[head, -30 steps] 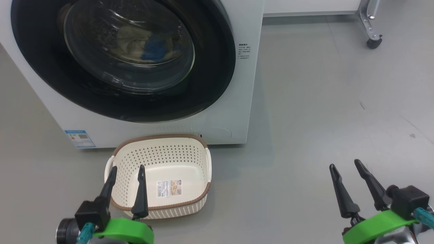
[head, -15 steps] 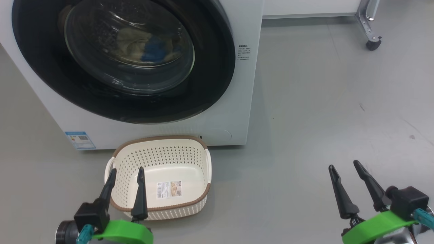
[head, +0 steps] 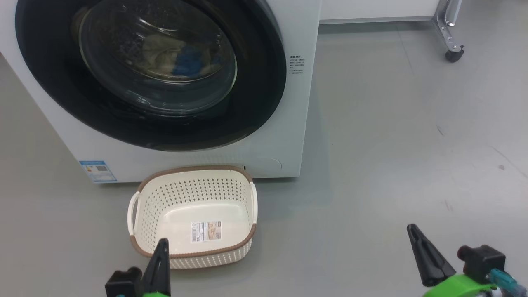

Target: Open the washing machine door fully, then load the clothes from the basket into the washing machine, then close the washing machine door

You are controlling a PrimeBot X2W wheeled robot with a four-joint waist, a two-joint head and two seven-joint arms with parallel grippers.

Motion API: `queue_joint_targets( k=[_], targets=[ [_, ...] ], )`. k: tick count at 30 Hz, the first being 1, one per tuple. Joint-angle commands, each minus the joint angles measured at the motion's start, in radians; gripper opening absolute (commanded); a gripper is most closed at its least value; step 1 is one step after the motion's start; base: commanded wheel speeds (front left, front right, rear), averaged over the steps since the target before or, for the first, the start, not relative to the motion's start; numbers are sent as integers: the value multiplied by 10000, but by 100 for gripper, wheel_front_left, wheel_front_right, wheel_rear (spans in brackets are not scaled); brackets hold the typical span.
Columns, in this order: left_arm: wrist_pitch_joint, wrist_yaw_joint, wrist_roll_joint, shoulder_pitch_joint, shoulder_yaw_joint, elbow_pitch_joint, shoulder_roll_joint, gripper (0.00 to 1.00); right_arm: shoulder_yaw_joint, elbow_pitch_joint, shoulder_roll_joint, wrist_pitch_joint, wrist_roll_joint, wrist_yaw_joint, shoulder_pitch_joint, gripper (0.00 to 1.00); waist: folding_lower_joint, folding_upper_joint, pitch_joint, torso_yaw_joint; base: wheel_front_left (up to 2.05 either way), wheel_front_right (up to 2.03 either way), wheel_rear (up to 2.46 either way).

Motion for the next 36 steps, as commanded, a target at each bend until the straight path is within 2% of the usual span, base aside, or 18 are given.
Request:
queue_joint_targets(
  k=[1,36],
  targets=[
    [3,-2,-13,116,-25,151,-26,0,16,163,19,5,15,0,71,0,0,0,0,0,0,0,0],
    [976,-456,-3804,-164,1146,102,-200,0,5,557,-228,532,4363,-11,-694,0,0,0,19,110,0,0,0]
  ],
)
